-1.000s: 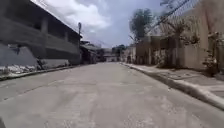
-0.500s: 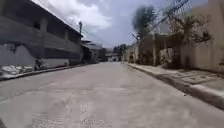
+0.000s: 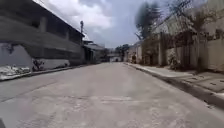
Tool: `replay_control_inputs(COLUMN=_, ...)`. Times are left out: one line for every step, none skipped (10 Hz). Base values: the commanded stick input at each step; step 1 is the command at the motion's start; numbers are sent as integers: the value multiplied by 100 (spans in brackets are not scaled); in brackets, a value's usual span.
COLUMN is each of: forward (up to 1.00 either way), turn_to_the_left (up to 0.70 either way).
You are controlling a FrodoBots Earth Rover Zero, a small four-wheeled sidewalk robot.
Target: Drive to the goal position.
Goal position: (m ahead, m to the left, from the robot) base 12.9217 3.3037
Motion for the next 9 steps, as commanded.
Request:
replay_control_inputs(forward=100, turn_to_the_left=0)
replay_control_inputs(forward=100, turn_to_the_left=0)
replay_control_inputs(forward=100, turn_to_the_left=0)
replay_control_inputs(forward=100, turn_to_the_left=0)
replay_control_inputs(forward=100, turn_to_the_left=0)
replay_control_inputs(forward=100, turn_to_the_left=0)
replay_control_inputs(forward=100, turn_to_the_left=0)
replay_control_inputs(forward=100, turn_to_the_left=0)
replay_control_inputs(forward=100, turn_to_the_left=0)
